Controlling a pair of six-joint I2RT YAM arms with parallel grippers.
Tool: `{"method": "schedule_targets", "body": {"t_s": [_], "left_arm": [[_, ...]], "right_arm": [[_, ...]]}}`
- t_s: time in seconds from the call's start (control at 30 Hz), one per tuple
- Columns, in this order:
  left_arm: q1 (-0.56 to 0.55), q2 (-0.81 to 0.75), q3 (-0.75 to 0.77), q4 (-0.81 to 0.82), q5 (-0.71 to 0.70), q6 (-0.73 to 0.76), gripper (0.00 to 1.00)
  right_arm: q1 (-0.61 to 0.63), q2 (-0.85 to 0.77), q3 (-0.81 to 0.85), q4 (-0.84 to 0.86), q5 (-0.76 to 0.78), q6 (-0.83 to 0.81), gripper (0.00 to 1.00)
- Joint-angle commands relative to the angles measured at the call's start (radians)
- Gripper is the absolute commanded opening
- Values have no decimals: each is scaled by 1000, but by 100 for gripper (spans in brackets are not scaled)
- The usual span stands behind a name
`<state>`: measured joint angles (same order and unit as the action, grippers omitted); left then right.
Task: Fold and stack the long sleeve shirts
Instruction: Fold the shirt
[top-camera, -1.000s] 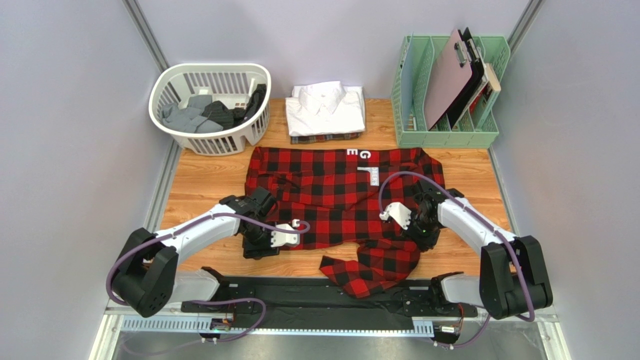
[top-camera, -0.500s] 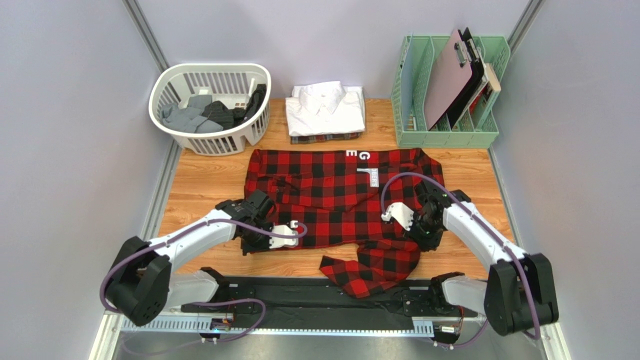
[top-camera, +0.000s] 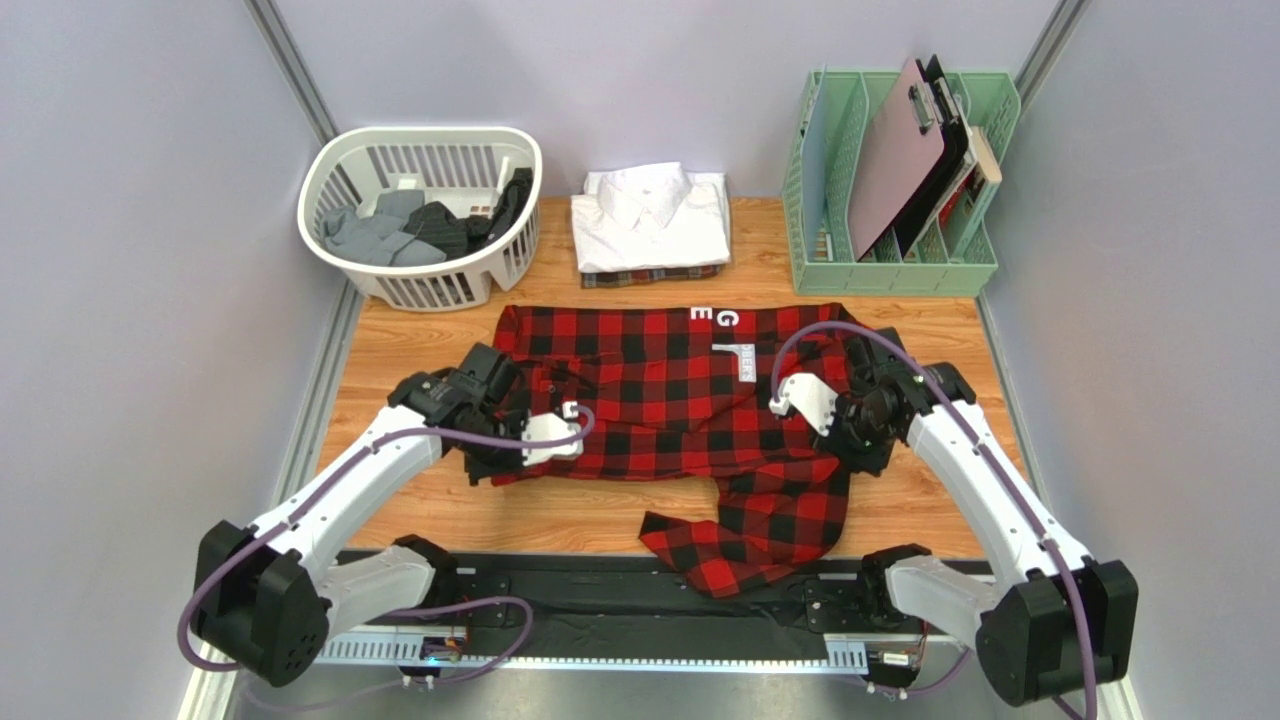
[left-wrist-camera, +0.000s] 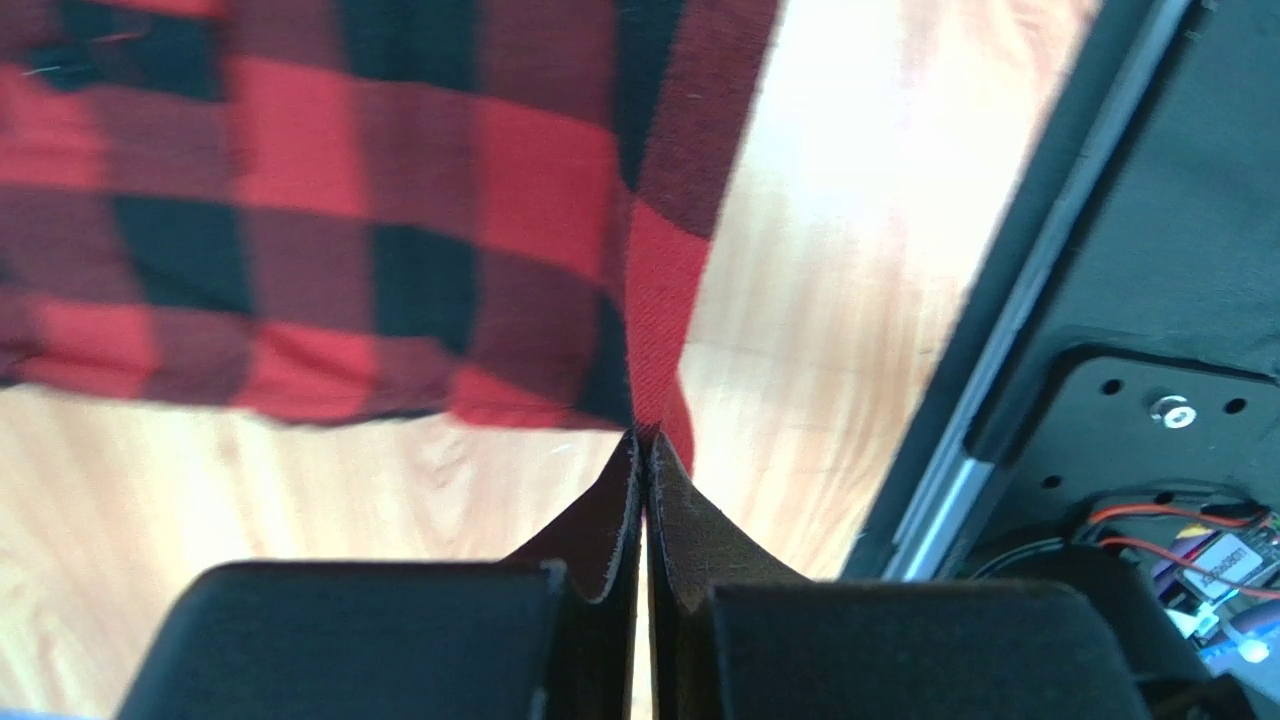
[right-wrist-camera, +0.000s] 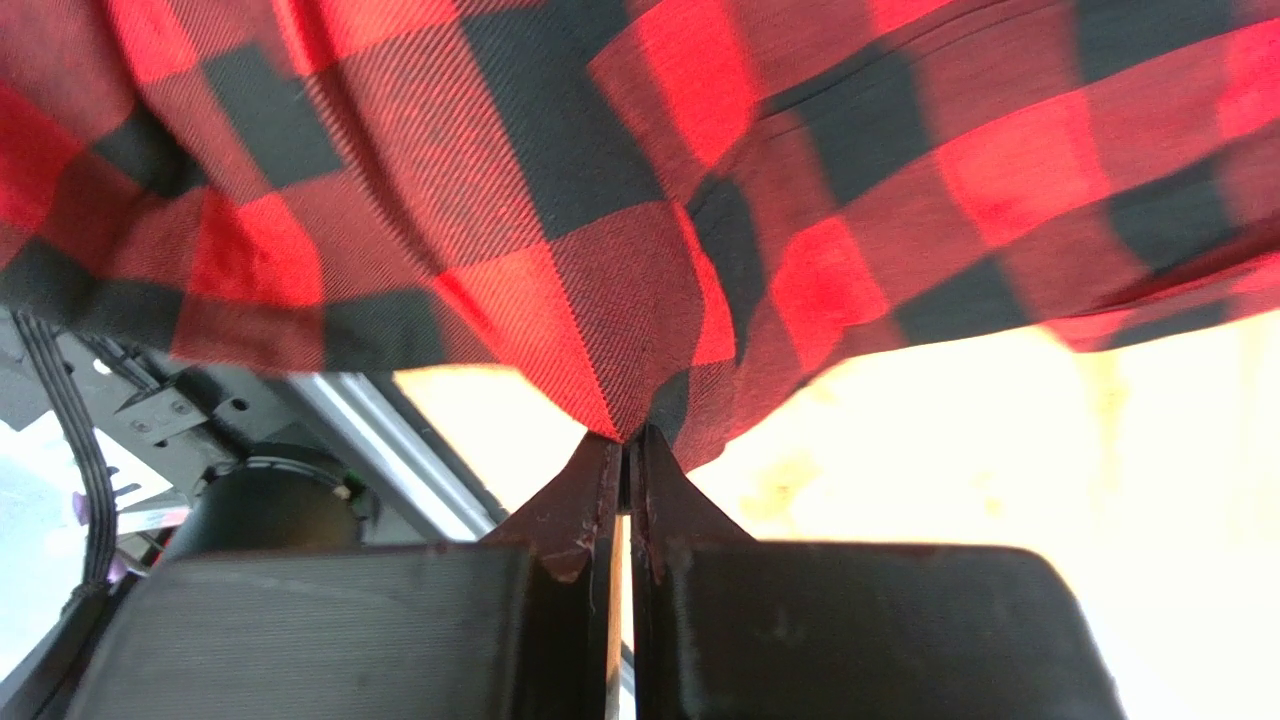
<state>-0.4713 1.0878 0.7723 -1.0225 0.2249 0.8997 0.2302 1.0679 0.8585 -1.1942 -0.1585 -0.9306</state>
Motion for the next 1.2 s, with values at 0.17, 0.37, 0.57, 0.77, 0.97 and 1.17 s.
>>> {"method": "schedule_targets", "body": {"t_s": [0.17, 0.37, 0.57, 0.77, 0.97, 1.17], "left_arm": [[115, 233, 273, 38, -15, 62, 0], [164, 412, 413, 78, -65, 114, 0], [209, 549, 524, 82, -67, 136, 0], [217, 630, 573, 87, -61, 133, 0], [218, 664, 552, 99, -59, 137, 0], [218, 690, 541, 117, -59, 120, 0]], "right_arm": [[-22, 222, 249, 21, 19, -43, 0], [-45, 388, 362, 84, 37, -62, 0], [-87, 522, 482, 108, 51, -82, 0], [-97, 604, 550, 100, 43, -85, 0], [-95, 656, 551, 88, 33, -68, 0], [-86, 658, 487, 116, 22, -53, 0]]}}
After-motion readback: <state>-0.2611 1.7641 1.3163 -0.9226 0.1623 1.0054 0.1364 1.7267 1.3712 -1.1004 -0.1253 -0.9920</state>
